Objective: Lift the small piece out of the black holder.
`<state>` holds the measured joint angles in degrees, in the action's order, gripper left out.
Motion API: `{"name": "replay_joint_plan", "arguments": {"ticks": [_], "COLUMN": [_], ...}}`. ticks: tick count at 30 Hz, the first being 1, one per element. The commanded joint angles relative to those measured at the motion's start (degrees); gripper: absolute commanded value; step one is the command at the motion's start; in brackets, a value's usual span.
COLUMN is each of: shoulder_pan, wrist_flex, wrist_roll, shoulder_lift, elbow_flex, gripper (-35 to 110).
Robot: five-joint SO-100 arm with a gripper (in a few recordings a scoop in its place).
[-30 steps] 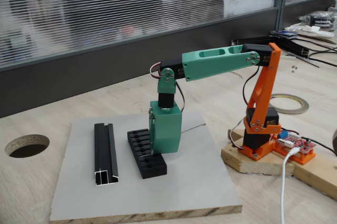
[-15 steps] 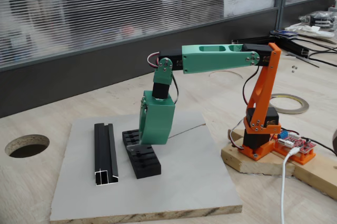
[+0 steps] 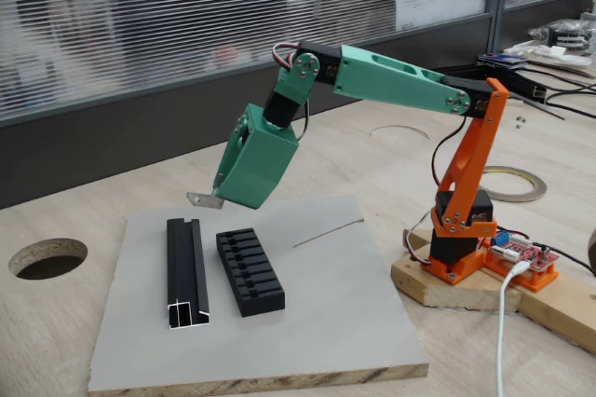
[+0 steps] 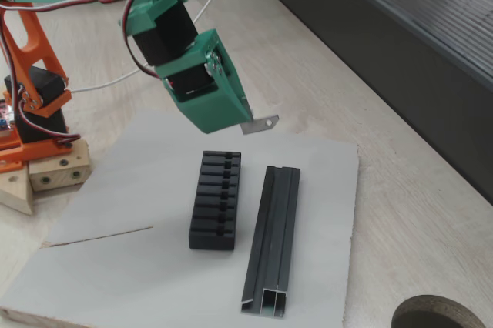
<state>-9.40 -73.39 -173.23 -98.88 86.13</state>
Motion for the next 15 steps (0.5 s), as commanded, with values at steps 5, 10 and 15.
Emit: {"name": "replay_joint_plan", "arguments": {"ticks": [5,10,15], "shoulder_pan": [-0.53,-0.53,-0.53], "wrist_flex": [-1.58,-1.58,-1.32], "wrist_roll": [-1.23,-1.23,-1.23], "shoulder_lift": [-5.27,-5.36,-5.36], "elbow_flex": [-1.67,-1.76,-1.76], "gripper": [4,4,4]}}
